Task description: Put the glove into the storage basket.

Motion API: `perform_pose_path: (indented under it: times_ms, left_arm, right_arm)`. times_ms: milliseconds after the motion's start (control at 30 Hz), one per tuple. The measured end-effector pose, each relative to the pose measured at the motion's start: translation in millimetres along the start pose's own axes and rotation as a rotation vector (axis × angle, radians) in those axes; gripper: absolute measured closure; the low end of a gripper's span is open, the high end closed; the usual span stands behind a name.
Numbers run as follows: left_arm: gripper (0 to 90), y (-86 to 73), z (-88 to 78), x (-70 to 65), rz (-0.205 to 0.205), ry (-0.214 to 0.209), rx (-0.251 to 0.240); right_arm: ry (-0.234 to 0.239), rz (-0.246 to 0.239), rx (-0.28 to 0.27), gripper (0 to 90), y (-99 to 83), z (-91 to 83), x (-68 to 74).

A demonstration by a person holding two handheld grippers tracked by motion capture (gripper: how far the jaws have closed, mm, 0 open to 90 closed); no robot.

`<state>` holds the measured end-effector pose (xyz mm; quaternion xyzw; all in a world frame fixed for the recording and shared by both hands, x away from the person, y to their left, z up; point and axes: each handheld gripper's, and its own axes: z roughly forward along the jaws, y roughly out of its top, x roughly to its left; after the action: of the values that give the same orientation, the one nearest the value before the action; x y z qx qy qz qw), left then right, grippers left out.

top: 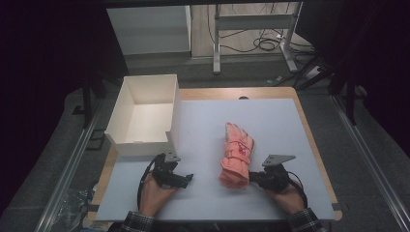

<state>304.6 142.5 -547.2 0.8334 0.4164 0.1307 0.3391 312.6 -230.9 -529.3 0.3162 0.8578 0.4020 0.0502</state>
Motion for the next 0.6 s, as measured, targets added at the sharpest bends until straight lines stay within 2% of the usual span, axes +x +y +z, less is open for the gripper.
perform_pose_path:
  times_ms: [67, 600]
  left_arm:
    - [1.9, -1.6, 1.2, -1.5, 0.015, 0.01, -0.009]
    - [1.2, -2.1, 1.5, -1.4, 0.017, 0.009, -0.009]
  right_arm:
    - [0.004, -0.005, -0.001, 82.1, 1.0, 2.2, 1.7]
    - [0.038, -0.035, 0.0, 80.5, 10.5, 19.5, 15.0]
